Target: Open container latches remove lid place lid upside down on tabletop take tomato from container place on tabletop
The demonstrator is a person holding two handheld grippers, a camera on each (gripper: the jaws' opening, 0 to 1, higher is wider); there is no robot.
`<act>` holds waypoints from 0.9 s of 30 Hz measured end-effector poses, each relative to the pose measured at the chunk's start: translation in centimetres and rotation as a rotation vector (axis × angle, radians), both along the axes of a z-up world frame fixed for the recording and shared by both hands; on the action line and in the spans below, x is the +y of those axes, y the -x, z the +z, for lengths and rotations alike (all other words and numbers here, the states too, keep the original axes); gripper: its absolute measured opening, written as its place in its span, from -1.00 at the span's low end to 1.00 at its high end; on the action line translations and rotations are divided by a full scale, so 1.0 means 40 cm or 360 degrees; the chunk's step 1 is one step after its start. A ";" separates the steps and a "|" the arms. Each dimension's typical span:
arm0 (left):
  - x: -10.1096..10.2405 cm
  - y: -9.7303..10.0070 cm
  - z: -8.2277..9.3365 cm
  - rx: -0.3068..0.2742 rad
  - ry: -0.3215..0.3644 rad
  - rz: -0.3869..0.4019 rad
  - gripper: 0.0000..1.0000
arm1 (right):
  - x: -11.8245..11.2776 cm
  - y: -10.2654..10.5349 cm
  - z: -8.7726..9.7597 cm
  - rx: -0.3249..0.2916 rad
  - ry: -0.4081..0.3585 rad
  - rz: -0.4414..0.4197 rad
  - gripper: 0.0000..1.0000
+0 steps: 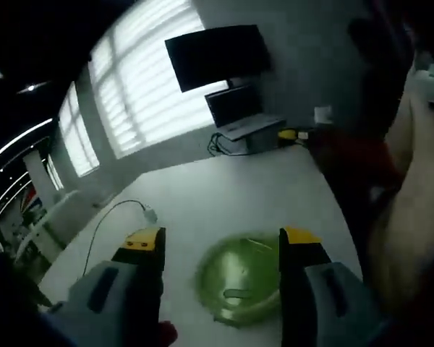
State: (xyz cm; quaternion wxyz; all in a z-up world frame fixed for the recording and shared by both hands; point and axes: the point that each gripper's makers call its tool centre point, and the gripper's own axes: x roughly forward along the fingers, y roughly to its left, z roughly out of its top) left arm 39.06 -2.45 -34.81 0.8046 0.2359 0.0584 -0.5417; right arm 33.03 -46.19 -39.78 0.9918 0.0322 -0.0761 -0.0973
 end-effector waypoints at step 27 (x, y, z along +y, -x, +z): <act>-0.046 -0.024 -0.229 0.0391 -0.0544 -0.0197 0.10 | 0.003 0.009 -0.031 0.0027 -0.0019 0.0014 -0.49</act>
